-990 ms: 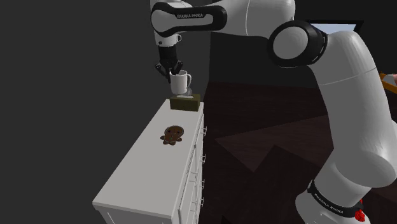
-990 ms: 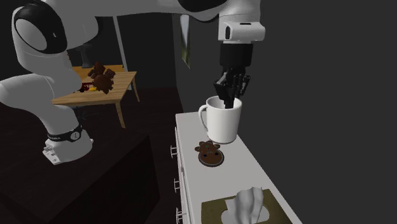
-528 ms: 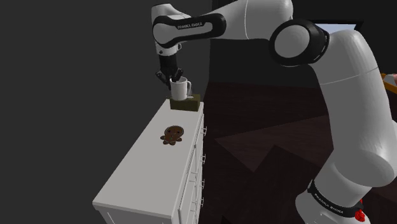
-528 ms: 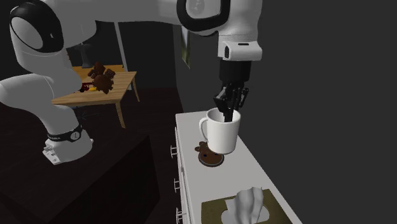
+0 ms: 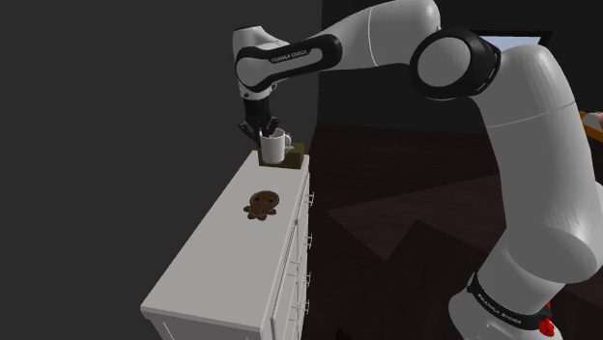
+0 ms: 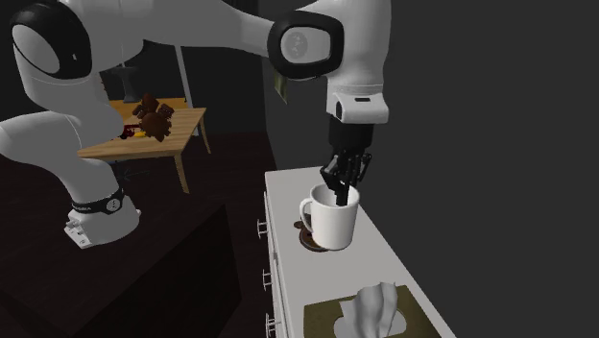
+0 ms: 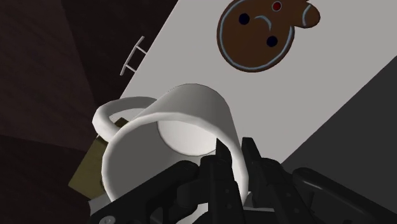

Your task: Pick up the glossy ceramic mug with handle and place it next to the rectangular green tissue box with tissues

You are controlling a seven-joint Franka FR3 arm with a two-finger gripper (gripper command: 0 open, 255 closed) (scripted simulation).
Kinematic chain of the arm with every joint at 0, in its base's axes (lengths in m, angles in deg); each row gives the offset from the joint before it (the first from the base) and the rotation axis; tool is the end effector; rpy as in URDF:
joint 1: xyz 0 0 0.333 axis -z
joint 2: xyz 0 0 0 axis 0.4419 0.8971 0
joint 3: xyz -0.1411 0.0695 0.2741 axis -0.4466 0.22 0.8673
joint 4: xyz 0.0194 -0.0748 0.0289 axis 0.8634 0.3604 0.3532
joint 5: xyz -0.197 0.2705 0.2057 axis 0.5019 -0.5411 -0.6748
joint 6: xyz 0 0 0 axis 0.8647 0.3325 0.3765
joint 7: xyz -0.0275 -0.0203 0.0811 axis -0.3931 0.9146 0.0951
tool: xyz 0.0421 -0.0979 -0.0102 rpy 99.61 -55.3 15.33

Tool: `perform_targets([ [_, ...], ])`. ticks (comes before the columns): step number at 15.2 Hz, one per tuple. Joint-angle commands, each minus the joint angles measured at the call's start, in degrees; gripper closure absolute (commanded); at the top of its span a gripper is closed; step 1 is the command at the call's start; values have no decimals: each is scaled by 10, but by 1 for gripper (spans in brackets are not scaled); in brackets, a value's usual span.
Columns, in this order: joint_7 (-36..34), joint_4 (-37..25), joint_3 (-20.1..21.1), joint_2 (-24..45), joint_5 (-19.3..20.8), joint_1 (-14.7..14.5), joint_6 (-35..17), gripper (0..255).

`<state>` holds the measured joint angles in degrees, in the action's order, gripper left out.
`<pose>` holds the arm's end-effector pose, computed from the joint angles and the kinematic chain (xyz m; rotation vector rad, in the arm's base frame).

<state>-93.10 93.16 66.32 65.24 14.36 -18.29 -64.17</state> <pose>0.7218 0.0788 0.4215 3.0226 -0.6096 0.0554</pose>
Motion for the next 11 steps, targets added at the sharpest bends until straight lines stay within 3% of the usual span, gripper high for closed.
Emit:
perform_targets([
  [1,-2,14,-1,1,1,2,-15,255],
  [11,-12,63,-6,19,11,5,-80,255],
])
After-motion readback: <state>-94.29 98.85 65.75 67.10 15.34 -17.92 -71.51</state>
